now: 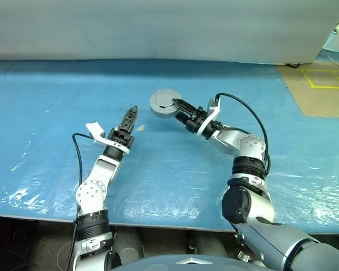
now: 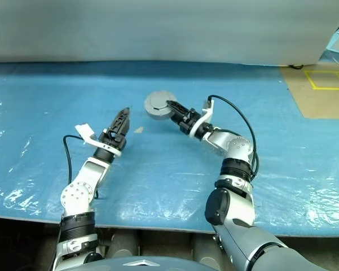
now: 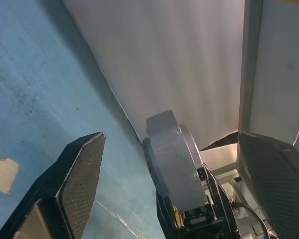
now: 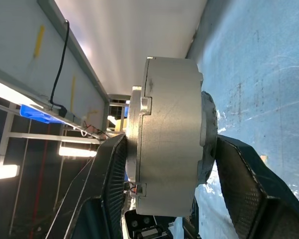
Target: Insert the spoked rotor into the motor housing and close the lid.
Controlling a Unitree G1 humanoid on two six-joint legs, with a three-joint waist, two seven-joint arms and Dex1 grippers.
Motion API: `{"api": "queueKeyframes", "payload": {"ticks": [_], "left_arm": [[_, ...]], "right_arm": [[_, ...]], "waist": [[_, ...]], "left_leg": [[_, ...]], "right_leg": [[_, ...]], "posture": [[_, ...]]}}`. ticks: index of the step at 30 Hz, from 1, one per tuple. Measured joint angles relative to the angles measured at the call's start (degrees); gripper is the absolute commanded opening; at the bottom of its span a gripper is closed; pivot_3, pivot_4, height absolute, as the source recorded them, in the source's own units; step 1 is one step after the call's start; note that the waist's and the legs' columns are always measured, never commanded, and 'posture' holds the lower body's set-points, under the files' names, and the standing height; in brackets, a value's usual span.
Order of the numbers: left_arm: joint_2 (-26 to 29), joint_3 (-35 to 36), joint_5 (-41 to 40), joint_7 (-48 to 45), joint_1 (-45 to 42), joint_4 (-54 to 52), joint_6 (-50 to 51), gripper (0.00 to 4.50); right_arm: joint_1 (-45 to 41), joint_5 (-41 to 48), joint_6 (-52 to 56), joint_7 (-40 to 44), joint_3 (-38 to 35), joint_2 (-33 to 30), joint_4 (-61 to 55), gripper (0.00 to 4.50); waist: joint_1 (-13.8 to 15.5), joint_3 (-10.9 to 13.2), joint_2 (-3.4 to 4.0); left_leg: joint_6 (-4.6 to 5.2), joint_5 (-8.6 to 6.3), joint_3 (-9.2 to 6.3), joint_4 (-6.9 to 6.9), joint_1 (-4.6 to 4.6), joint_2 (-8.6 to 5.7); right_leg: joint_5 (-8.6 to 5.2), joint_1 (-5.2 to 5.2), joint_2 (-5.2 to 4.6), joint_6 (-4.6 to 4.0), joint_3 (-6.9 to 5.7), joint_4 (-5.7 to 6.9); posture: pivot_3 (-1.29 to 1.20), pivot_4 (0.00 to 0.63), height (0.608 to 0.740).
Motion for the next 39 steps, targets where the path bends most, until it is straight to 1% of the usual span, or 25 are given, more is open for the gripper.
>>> {"api": "queueKeyframes", "payload": {"ticks": [10,14,20,23,25,26,27,39], "left_arm": [[0.62,-1.55,-0.42,0.9,0.35,-0.03,2.67,4.49],[0.45,-1.73,-0.95,0.84,0.36,-0.18,2.83,4.49],[0.77,-2.07,-2.48,0.79,0.92,-0.71,4.12,4.49],[0.8,-2.67,-3.09,0.74,0.88,-1.24,4.93,3.9],[1.11,-2.76,-3.45,0.67,0.76,-1.4,5.12,3.18],[1.14,-2.76,-3.93,0.53,0.8,-1.32,5.3,2.9],[1.04,-2.76,-4.4,0.3,0.83,-1.31,5.33,2.77],[1.24,-2.93,-4.37,-0.12,-0.2,-0.87,4.82,2.77]], "right_arm": [[0.02,3.53,3.2,-0.53,3.03,0.76,-0.43,2.39],[0.5,3.78,3.99,-0.43,5.84,1.34,-2.15,2.39],[3.41,3.82,5.43,0.2,9.71,2.81,-5.37,2.39],[3.93,4.06,6.46,0.32,11.6,3.92,-6.0,2.39],[4.33,4.04,6.53,0.28,12.3,3.95,-6.0,2.39],[4.41,4.06,6.41,0.38,12.36,3.98,-6.0,2.39],[4.41,4.15,6.24,0.62,12.37,4.0,-6.0,2.39],[4.15,4.86,5.03,0.74,12.15,3.59,-5.85,2.39]], "waist": [[0.03,0.0,0.0],[0.06,0.0,-0.01],[-0.02,0.0,-0.01],[0.03,0.0,-0.01],[0.12,0.0,-0.01],[0.19,0.0,-0.02],[0.22,0.01,-0.02],[0.16,0.0,-0.03]], "left_leg": [[0.0,0.0,-0.03,0.02,-0.02,0.0],[0.0,0.0,-0.06,0.07,-0.01,0.0],[0.0,0.0,-0.1,0.1,-0.01,0.0],[0.0,0.0,-0.13,0.11,-0.01,0.0],[0.0,0.0,-0.15,0.15,-0.02,-0.01],[0.0,0.0,-0.16,0.18,-0.04,-0.01],[0.0,0.0,-0.17,0.2,-0.06,-0.02],[0.0,0.0,-0.21,0.23,-0.03,-0.01]], "right_leg": [[0.01,0.01,0.0,0.02,-0.02,0.02],[0.01,0.03,0.0,0.02,-0.02,0.05],[0.02,0.05,0.01,0.03,-0.04,0.06],[0.02,0.06,0.0,0.03,-0.05,0.08],[0.02,0.1,0.0,0.03,-0.05,0.07],[0.02,0.1,-0.01,0.04,-0.05,0.07],[0.03,0.1,-0.01,0.06,-0.05,0.07],[0.05,0.13,0.0,0.08,-0.06,0.09]], "posture": [[0.0,0.15,0.74],[0.0,0.15,0.74],[0.0,0.15,0.74],[0.0,0.15,0.74],[0.0,0.15,0.74],[0.0,0.15,0.74],[0.0,0.15,0.74],[0.0,0.15,0.74]]}}
